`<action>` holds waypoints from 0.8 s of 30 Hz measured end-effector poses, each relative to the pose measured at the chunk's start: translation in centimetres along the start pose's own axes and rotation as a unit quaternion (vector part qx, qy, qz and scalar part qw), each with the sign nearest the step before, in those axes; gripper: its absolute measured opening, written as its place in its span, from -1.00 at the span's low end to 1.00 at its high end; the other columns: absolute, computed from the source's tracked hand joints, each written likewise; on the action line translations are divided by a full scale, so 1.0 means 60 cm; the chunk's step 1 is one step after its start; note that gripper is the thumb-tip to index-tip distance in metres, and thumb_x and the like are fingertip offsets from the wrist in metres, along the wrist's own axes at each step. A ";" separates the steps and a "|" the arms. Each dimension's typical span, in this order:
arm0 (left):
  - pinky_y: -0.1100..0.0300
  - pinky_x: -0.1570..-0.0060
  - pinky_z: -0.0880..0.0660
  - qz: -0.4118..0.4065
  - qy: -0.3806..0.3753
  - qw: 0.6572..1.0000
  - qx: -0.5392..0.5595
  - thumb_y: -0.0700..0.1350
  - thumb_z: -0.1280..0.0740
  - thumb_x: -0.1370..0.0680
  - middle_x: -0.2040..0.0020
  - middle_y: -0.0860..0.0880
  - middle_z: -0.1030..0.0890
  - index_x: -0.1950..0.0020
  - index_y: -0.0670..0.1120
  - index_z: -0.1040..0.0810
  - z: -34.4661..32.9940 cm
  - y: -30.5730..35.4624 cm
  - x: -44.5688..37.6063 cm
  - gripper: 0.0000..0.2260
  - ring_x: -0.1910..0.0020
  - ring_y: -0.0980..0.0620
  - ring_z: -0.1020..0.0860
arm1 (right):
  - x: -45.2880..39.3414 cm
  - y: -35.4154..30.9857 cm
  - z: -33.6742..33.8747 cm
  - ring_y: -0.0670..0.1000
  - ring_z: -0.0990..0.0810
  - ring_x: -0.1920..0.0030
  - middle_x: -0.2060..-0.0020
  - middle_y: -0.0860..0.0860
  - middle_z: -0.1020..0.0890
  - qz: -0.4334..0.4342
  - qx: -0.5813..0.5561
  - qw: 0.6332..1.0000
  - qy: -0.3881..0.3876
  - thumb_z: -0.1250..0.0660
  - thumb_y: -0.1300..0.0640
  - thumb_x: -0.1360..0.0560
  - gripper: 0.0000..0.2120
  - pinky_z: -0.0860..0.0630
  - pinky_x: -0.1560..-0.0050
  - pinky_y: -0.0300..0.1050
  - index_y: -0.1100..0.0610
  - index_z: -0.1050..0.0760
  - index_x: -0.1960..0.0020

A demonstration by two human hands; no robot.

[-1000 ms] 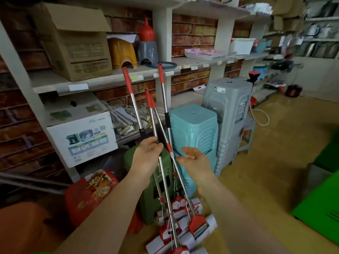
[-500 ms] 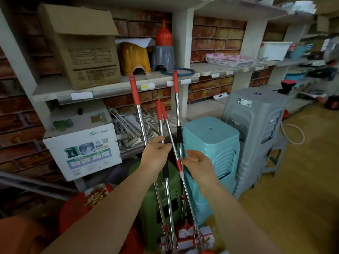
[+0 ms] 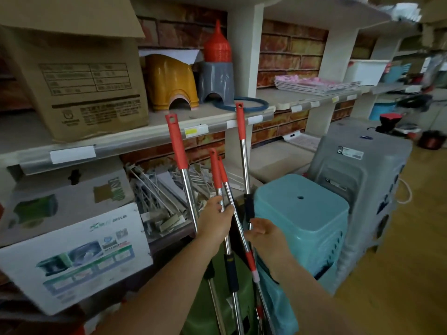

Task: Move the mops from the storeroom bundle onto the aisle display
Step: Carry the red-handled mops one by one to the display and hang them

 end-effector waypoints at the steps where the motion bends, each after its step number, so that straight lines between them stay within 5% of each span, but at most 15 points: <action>1: 0.27 -0.05 -0.32 0.002 -0.004 1.000 -0.005 -0.08 -0.23 -0.57 -0.36 -0.09 -0.43 -0.41 -0.06 -0.31 -0.002 -0.005 -0.035 -0.59 -0.23 -0.03 -0.46 | -0.028 -0.002 -0.013 0.07 -0.49 -0.23 -0.24 0.12 -0.53 -0.001 0.002 1.000 0.002 -0.32 0.25 -0.48 -0.61 -0.34 -0.21 -0.19 0.19 -0.42 -0.30; 6: 0.28 0.28 -0.33 -0.006 -0.012 0.999 -0.038 -0.10 -0.26 -0.54 -0.19 -0.07 -0.50 -0.35 -0.08 -0.35 -0.027 -0.024 -0.188 -0.63 0.19 0.10 -0.47 | -0.147 -0.003 -0.063 0.02 -0.50 -0.13 -0.20 0.07 -0.53 0.005 0.015 1.000 0.014 -0.34 0.22 -0.46 -0.55 -0.41 -0.18 -0.15 0.16 -0.38 -0.33; 9: 0.25 0.29 -0.34 0.008 -0.011 0.999 -0.041 -0.13 -0.25 -0.54 -0.13 -0.12 -0.51 -0.33 -0.10 -0.34 -0.047 -0.044 -0.261 -0.64 0.15 0.00 -0.45 | -0.200 0.004 -0.086 -0.05 -0.45 -0.01 -0.16 0.04 -0.52 0.003 0.029 1.000 0.008 -0.32 0.23 -0.47 -0.55 -0.35 0.01 -0.26 0.15 -0.36 -0.34; 13: 0.25 0.43 -0.28 0.043 0.015 0.998 -0.042 -0.13 -0.25 -0.52 -0.13 -0.17 -0.53 -0.29 -0.12 -0.37 -0.061 -0.071 -0.343 -0.66 0.16 -0.05 -0.47 | -0.266 0.015 -0.110 -0.04 -0.46 -0.01 -0.13 0.03 -0.54 0.011 0.047 0.999 0.007 -0.32 0.22 -0.47 -0.56 -0.34 0.00 -0.26 0.16 -0.37 -0.33; 19: 0.08 0.06 -0.49 0.068 0.040 0.996 -0.031 -0.15 -0.27 -0.52 -0.15 -0.19 -0.53 -0.26 -0.16 -0.36 -0.072 -0.099 -0.420 -0.67 -0.06 -0.19 -0.55 | -0.345 0.013 -0.123 -0.16 -0.43 0.25 0.17 -0.08 -0.50 0.024 0.077 0.997 0.018 -0.33 0.21 -0.46 -0.64 -0.27 0.37 -0.45 0.15 -0.43 -0.25; 24: 0.12 0.08 -0.42 0.059 0.036 0.998 0.014 -0.13 -0.29 -0.52 -0.23 -0.18 -0.51 -0.37 -0.14 -0.29 -0.091 -0.094 -0.462 -0.56 -0.09 -0.18 -0.54 | -0.378 0.025 -0.136 -0.16 -0.45 0.24 0.23 -0.11 -0.48 0.023 0.079 0.996 0.017 -0.37 0.23 -0.43 -0.57 -0.32 0.32 -0.42 0.16 -0.40 -0.28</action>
Point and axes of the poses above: each hand's wrist, its own x-axis away from the middle knuckle, its own z-axis out of the back of the hand, y = z × x, the point moved 5 cm from there along -x, towards the middle knuckle
